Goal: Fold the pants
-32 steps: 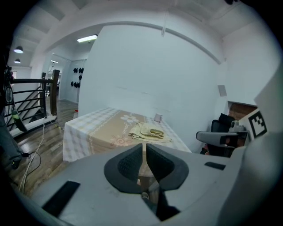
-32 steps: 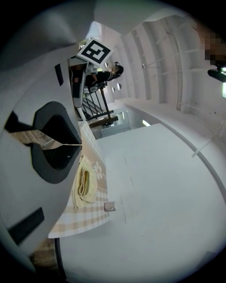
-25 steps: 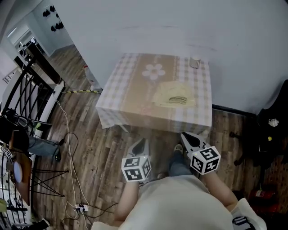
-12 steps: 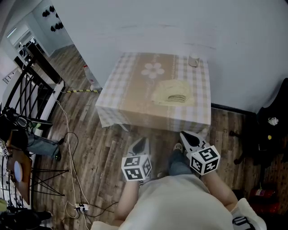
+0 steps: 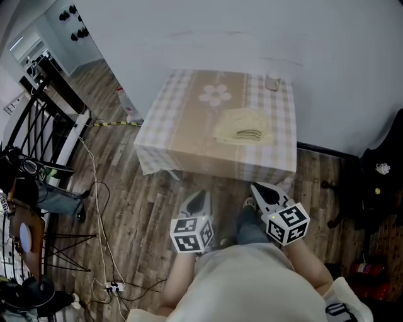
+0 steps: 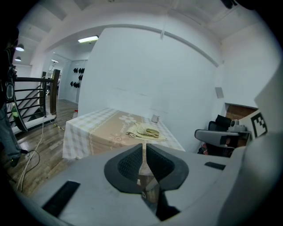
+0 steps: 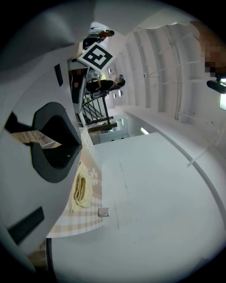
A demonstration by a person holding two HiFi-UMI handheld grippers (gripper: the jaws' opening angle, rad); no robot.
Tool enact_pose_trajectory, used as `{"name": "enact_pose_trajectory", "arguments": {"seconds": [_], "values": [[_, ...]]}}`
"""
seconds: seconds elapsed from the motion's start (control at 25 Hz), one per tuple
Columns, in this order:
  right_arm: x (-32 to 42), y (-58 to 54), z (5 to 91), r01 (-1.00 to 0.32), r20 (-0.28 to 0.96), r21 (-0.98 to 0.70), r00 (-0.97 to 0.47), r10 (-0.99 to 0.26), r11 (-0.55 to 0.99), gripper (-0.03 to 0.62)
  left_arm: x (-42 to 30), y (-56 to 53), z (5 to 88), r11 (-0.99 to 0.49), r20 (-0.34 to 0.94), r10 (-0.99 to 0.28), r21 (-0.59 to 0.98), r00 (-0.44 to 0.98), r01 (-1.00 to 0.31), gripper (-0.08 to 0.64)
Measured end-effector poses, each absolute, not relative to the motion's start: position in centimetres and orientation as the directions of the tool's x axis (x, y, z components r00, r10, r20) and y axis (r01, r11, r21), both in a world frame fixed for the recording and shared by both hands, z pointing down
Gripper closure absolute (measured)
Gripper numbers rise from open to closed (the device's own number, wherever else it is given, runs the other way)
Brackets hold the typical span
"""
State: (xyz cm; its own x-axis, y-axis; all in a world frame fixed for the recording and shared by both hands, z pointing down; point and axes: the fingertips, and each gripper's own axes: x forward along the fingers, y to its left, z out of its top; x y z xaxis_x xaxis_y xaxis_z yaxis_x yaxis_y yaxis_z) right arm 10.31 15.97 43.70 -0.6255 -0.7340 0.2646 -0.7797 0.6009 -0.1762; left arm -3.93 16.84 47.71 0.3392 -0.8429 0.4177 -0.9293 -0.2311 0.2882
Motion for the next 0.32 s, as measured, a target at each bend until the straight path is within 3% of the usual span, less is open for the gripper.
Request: {"name": "enact_pose_trajectory", "arguments": {"seconds": [0.32], "values": [[9.46, 15.99, 43.4, -0.774, 0.261, -0.171, -0.632, -0.73, 0.609, 0.594, -4.16, 16.94, 47.41, -0.242, 0.409, -0.843, 0.292, 0.349, -0.925, 0.537]]}}
